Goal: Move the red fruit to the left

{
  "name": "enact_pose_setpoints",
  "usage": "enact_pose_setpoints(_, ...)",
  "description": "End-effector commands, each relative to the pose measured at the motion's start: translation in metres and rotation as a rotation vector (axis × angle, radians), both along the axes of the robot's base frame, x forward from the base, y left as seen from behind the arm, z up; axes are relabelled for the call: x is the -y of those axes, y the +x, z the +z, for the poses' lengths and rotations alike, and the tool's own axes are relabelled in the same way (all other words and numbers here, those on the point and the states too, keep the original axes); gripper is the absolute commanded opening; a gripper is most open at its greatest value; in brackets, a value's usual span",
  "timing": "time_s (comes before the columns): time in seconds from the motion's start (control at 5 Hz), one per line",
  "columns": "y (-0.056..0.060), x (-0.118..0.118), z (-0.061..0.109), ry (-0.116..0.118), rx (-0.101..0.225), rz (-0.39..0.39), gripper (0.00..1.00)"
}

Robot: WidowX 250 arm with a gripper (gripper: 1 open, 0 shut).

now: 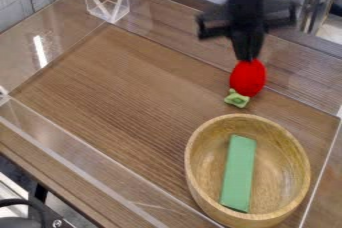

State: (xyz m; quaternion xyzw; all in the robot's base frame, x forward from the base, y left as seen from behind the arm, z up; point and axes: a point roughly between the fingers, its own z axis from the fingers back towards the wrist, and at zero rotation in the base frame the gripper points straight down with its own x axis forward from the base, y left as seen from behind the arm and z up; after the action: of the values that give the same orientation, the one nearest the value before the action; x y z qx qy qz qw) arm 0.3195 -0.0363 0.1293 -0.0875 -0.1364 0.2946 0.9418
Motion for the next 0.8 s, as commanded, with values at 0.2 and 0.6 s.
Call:
enact_pose_setpoints(0.2, 0.000, -0.009, 0.046, -0.031, 0.089, 0.114, 0.00)
enact_pose_setpoints(0.6, 0.006, 0.031, 0.027, -0.008, 0.039, 0.288, 0.00)
